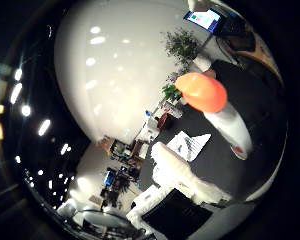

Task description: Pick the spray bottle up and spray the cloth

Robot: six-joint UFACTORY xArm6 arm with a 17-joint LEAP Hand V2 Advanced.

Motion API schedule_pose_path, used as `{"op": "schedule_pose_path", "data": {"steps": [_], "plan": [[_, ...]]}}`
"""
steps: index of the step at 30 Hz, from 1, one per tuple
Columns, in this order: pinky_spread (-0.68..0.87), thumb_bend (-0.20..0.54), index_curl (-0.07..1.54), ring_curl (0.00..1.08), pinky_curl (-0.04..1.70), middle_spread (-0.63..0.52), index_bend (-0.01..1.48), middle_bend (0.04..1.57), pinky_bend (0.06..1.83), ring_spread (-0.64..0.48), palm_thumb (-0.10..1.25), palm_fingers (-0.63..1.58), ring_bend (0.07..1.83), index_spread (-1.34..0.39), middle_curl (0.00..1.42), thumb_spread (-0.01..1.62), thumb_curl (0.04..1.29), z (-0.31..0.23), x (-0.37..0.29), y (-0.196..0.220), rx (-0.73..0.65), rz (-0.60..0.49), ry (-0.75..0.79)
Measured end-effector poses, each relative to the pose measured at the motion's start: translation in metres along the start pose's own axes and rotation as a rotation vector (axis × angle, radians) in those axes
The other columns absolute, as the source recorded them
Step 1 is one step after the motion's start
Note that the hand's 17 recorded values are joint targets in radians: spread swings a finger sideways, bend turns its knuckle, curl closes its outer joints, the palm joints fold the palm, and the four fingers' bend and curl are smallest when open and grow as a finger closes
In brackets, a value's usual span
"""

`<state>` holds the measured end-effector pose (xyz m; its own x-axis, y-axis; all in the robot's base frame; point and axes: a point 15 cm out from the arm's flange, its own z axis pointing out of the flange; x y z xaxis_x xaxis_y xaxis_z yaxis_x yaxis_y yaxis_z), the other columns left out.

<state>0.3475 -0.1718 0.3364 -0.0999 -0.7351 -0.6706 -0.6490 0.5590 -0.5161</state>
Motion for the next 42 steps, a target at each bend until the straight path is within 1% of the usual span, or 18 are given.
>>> {"op": "schedule_pose_path", "data": {"steps": [4,8,12,20,26,30,33,35,36,37,38,39,40,41,42], "plan": [[0.65,-0.024,0.33,0.23,0.11,0.22,0.18,0.19,1.0,0.34,0.52,0.2,0.34,-0.13,0.29,1.07,0.46,0.01,0.014,0.002,-0.019,0.012,-0.016],[0.65,-0.027,0.33,0.23,0.11,0.22,0.18,0.19,0.99,0.35,0.51,0.19,0.34,-0.12,0.29,1.07,0.46,0.035,0.009,0.011,-0.083,0.004,-0.057],[0.65,-0.025,0.33,0.23,0.11,0.23,0.18,0.19,0.99,0.35,0.51,0.18,0.34,-0.12,0.29,1.07,0.45,0.052,-0.004,0.017,-0.127,-0.017,-0.086],[0.64,-0.024,0.33,0.23,0.12,0.24,0.18,0.19,0.98,0.35,0.51,0.18,0.33,-0.11,0.29,1.08,0.45,0.079,-0.043,0.022,-0.161,-0.047,-0.164],[0.64,-0.02,0.32,0.23,0.12,0.23,0.17,0.18,0.99,0.35,0.52,0.19,0.35,-0.1,0.29,1.07,0.45,0.099,-0.054,0.02,-0.173,-0.057,-0.174],[0.64,-0.023,0.31,0.25,0.13,0.23,0.16,0.2,1.02,0.32,0.54,0.24,0.41,-0.1,0.29,1.07,0.45,0.116,-0.052,0.024,-0.192,-0.04,-0.174],[0.62,-0.018,0.29,0.27,0.12,0.21,0.14,0.21,1.03,0.29,0.58,0.32,0.52,-0.11,0.3,1.06,0.46,0.124,-0.05,0.024,-0.197,-0.034,-0.172],[0.59,-0.016,0.26,0.29,0.11,0.18,0.13,0.24,1.05,0.21,0.61,0.39,0.66,-0.12,0.32,1.05,0.47,0.128,-0.046,0.025,-0.205,-0.022,-0.171],[0.57,-0.017,0.25,0.31,0.11,0.16,0.13,0.25,1.06,0.15,0.62,0.42,0.73,-0.13,0.32,1.04,0.47,0.13,-0.044,0.026,-0.21,-0.014,-0.171],[0.5,-0.016,0.24,0.33,0.1,0.11,0.13,0.3,1.08,0.06,0.64,0.49,0.81,-0.14,0.34,1.04,0.48,0.131,-0.043,0.026,-0.212,-0.013,-0.172],[0.4,-0.013,0.23,0.34,0.08,0.04,0.13,0.36,1.08,-0.04,0.67,0.56,0.89,-0.18,0.35,1.04,0.48,0.132,-0.044,0.027,-0.214,-0.012,-0.173],[0.33,-0.015,0.23,0.35,0.08,0.0,0.14,0.4,1.08,-0.09,0.67,0.59,0.92,-0.19,0.37,1.04,0.49,0.134,-0.043,0.028,-0.215,-0.005,-0.176],[0.09,-0.012,0.21,0.38,0.09,-0.1,0.13,0.45,1.18,-0.21,0.7,0.79,1.02,-0.26,0.39,1.03,0.49,0.135,-0.044,0.027,-0.212,-0.001,-0.18],[-0.15,-0.01,0.2,0.4,0.11,-0.2,0.13,0.5,1.25,-0.29,0.74,0.92,1.08,-0.32,0.42,1.01,0.5,0.136,-0.045,0.026,-0.206,0.004,-0.183],[-0.34,-0.015,0.21,0.43,0.15,-0.29,0.16,0.54,1.28,-0.34,0.78,1.01,1.11,-0.39,0.45,0.94,0.52,0.138,-0.045,0.024,-0.197,0.01,-0.184]]}}
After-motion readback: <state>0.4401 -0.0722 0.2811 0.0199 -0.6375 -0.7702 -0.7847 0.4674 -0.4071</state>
